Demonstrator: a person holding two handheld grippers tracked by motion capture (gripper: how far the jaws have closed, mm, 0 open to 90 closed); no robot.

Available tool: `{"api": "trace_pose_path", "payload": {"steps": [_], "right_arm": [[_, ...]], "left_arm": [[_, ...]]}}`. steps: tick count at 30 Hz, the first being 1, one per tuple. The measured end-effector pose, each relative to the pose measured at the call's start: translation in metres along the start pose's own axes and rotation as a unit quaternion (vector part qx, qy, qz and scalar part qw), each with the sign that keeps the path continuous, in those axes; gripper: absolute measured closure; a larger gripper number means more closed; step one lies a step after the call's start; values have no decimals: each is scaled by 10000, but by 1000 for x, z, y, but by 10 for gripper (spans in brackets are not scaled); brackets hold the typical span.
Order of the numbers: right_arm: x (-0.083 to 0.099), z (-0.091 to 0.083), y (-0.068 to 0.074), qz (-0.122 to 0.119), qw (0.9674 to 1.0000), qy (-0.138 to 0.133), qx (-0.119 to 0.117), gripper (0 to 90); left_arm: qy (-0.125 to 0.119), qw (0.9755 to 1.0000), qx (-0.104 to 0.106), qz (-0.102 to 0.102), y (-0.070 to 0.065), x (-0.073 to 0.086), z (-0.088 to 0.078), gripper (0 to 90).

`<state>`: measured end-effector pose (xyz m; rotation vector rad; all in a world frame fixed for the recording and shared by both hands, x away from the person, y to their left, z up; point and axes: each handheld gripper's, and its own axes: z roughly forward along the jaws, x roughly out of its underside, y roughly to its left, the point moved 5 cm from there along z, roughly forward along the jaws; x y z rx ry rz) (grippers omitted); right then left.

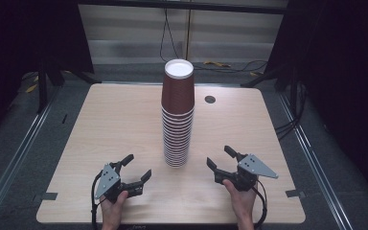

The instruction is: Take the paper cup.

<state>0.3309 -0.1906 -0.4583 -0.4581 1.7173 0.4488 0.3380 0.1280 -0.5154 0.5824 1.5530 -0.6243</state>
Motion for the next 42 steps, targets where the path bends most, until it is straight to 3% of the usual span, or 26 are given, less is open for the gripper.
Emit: {"api": "trace_pose_path", "payload": {"steps": [6, 7, 10, 12, 14, 15, 17, 24, 29, 34, 40, 42], "right_arm": [[-20, 3, 7, 58, 9992, 65, -399, 213], [-27, 5, 9, 140, 9980, 38, -616, 227], [-33, 6, 13, 87, 9977, -18, -677, 230], [-42, 9, 15, 161, 9959, -44, -894, 234], [-50, 12, 17, 121, 9953, -51, -964, 223], [-57, 15, 22, 138, 9934, -119, -1133, 204], [-59, 16, 24, 159, 9929, -156, -1170, 204], [-87, 27, 30, -109, 9931, -118, -1165, 196], [-104, 33, 31, -241, 9919, -59, -1242, 138], [-119, 34, 28, -289, 9922, -38, -1212, 143], [-138, 36, 24, -212, 9893, 3, -1447, 133], [-145, 39, 23, -266, 9897, 6, -1406, 133]], "left_arm": [[-9, 10000, 40, -21, -1, 0, 0, 159], [2, 10000, 17, -24, -1, 0, 0, 159], [3, 10000, 25, -19, -1, 0, 0, 159], [4, 10000, 38, -26, -1, 0, 0, 159], [9, 10000, 44, -9, -1, 0, 0, 159], [-4, 10000, 50, -26, -1, 0, 0, 159], [-11, 10000, 48, -25, -1, 0, 0, 159], [-19, 10000, 27, -20, -1, 0, 0, 157], [-20, 10000, 59, -13, -1, 0, 0, 157], [-21, 10000, 67, -35, -1, 0, 0, 157], [-26, 10000, 46, -18, -1, 0, 0, 157], [-29, 10000, 47, -20, -1, 0, 0, 157]]}}
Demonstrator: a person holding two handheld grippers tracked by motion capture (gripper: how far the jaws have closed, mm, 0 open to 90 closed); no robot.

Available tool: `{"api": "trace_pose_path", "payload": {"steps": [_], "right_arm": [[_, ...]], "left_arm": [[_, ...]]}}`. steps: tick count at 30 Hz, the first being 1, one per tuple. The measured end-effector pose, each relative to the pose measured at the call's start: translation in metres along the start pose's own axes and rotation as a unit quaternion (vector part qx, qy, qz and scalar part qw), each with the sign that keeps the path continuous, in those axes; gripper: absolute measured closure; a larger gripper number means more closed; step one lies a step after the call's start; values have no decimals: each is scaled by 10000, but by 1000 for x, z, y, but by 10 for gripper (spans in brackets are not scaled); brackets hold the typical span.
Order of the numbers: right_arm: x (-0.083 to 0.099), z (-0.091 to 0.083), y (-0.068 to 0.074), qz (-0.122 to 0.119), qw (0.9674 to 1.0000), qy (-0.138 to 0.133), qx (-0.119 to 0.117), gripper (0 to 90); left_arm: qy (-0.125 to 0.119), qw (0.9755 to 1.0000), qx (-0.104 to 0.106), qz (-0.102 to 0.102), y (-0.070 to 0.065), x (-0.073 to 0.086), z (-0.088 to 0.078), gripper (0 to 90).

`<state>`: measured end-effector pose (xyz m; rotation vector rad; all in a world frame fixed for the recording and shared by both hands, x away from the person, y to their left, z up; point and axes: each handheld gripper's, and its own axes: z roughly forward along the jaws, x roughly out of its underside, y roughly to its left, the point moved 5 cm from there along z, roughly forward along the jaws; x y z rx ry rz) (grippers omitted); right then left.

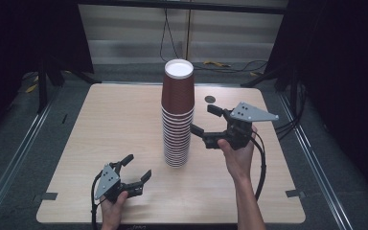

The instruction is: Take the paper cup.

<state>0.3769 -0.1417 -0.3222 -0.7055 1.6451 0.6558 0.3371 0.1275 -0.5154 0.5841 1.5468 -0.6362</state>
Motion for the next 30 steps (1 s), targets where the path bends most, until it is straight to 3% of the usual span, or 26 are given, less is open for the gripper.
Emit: {"api": "trace_pose_path", "payload": {"steps": [8, 10, 17, 30], "right_arm": [[-27, 8, -2, -6, 10000, -64, 3, 129], [-33, 11, -2, -41, 9999, -4, -115, 128], [-52, 19, -2, -153, 9997, 85, -194, 129], [-72, 39, -3, -278, 9988, 239, -338, 129]], "left_arm": [[-9, 10000, -18, -10, 0, 0, 0, 157], [-11, 10000, 13, -34, 0, 0, 0, 157], [-1, 10000, -18, 21, 1, 0, 0, 156], [-1, 10000, -10, 22, 1, 0, 0, 157]]}}
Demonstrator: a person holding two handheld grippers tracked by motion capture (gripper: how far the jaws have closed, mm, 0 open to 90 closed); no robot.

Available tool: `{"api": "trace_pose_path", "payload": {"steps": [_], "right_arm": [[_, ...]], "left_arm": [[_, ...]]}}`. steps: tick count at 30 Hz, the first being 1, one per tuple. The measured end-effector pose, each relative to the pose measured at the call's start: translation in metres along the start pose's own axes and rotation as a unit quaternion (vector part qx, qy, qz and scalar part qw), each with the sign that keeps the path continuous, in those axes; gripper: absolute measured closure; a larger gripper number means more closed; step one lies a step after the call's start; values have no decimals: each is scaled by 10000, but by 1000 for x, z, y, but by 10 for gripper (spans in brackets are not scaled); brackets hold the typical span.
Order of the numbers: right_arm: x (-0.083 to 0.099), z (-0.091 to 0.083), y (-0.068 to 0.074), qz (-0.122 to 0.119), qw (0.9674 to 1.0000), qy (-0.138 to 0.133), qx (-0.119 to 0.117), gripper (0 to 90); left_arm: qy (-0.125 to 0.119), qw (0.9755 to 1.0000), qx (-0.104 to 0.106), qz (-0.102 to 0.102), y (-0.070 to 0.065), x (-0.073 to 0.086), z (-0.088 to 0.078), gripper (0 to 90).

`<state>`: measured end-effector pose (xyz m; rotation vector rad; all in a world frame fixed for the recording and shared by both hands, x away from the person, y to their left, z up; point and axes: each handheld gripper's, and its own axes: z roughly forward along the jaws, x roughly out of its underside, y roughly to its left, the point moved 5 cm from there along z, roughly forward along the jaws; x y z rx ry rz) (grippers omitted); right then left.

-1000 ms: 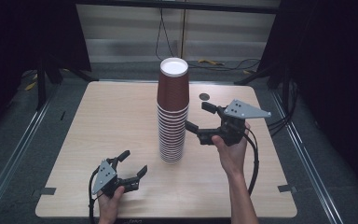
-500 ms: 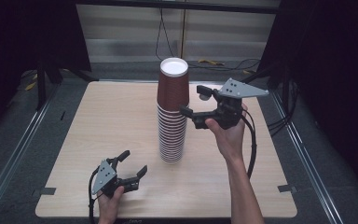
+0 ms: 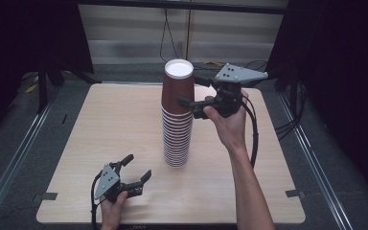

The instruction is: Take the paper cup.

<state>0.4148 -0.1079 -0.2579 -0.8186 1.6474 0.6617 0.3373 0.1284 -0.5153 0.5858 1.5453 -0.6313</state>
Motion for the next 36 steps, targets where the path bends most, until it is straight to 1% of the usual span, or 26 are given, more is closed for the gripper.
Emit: {"api": "trace_pose_path", "payload": {"steps": [1, 3, 4, 5, 6, 7, 9, 10, 14, 15, 17, 18, 19, 22, 25, 26, 27, 31, 33, 36], "right_arm": [[-1, 1, 0, 20, 10000, 18, -40, 129], [-4, 1, -2, 39, 9999, -50, -132, 130], [-4, 2, -2, 55, 9999, -47, -151, 129], [-5, 3, -3, 47, 9998, -21, -167, 130], [-5, 4, -3, 42, 9998, 9, -176, 130], [-7, 7, -3, 26, 9998, 27, -200, 130], [-8, 7, -3, 21, 9998, 34, -198, 130], [-9, 9, -3, 25, 9998, 46, -206, 130], [-13, 14, -4, 2, 9997, 112, -229, 130], [-14, 14, -4, -8, 9996, 125, -241, 130], [-16, 17, -3, -43, 9995, 189, -238, 130], [-17, 18, -2, -18, 9995, 190, -264, 130], [-18, 19, -2, -29, 9994, 187, -282, 130], [-21, 22, -2, -39, 9993, 238, -290, 130], [-22, 27, -2, -63, 9989, 331, -311, 132], [-22, 27, -2, -63, 9989, 331, -311, 132], [-22, 28, -2, -55, 9989, 350, -303, 133], [-24, 30, -2, -85, 9988, 378, -283, 173], [-23, 31, -3, 19, 9987, 414, -298, 179], [-23, 31, -3, 41, 9987, 397, -324, 187]], "left_arm": [[1, 10000, 4, 9, 0, 0, 0, 157], [-16, 10000, 3, -9, 0, 0, 0, 157], [-14, 10000, 23, -41, -1, 0, 0, 156], [-11, 9999, 87, -89, -2, 0, 1, 157], [-21, 10000, 27, -49, -1, 0, 0, 157], [-21, 10000, 24, -41, -1, 0, 0, 157], [-16, 10000, 5, -7, 0, 0, 0, 156], [-22, 10000, 20, -39, -1, 0, 0, 157], [-22, 10000, 24, -45, -1, 0, 0, 157], [-16, 10000, 7, -8, 0, 0, 0, 157], [-23, 10000, 28, -47, -1, 0, 0, 157], [-22, 10000, 26, -46, -1, 0, 0, 157], [-15, 10000, 7, -7, 0, 0, 0, 157], [-7, 10000, 7, 4, 0, 0, 0, 157], [-4, 10000, 8, 1, 0, 0, 0, 157], [-9, 10000, 19, -30, -1, 0, 0, 157], [-8, 10000, 6, 3, 0, 0, 0, 157], [-10, 10000, 7, 6, 0, 0, 0, 156], [-8, 10000, 9, 4, 0, 0, 0, 156], [-9, 10000, 7, 1, 0, 0, 0, 157]]}}
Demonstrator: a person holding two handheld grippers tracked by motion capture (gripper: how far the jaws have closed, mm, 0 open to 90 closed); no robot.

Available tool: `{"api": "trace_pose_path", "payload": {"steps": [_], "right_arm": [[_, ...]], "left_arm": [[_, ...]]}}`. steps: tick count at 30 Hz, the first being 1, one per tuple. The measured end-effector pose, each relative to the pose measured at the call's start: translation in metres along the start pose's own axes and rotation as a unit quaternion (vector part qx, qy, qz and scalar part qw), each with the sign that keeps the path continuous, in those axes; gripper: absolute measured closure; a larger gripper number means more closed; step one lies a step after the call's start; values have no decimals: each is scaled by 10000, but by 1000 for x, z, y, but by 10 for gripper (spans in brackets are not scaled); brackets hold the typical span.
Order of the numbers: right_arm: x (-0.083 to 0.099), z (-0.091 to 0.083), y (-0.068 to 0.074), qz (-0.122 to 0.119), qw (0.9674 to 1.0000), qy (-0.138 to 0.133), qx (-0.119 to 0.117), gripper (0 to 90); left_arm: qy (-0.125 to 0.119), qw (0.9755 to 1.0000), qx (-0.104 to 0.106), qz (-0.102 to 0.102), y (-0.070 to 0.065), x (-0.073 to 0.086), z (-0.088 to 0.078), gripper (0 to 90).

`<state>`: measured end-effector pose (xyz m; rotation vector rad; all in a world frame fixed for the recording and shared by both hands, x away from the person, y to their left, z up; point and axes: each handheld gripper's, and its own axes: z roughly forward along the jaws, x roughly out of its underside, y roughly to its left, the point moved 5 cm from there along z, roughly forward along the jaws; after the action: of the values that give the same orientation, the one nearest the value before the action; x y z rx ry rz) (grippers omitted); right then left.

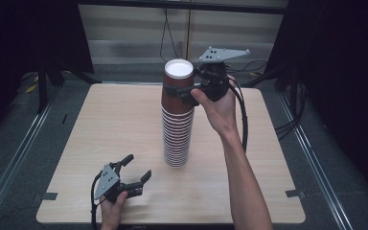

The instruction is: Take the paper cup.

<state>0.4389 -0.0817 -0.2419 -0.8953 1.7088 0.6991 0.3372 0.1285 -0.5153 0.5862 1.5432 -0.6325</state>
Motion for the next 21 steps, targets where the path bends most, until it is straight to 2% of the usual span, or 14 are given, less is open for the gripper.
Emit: {"api": "trace_pose_path", "payload": {"steps": [7, 8, 18, 21], "right_arm": [[-1, 0, 1, -73, 9999, -66, 21, 192], [-1, -1, 0, -56, 9999, -105, -7, 193], [-11, -8, 1, -50, 9990, -439, -7, 195], [-14, -11, 1, -57, 9984, -555, -70, 195]], "left_arm": [[0, 10000, 2, 12, 0, 0, 0, 157], [-15, 10000, 20, -43, -1, 0, 0, 157], [-6, 10000, 45, -19, -1, 0, 0, 157], [-5, 10000, 50, -16, -1, 0, 0, 157]]}}
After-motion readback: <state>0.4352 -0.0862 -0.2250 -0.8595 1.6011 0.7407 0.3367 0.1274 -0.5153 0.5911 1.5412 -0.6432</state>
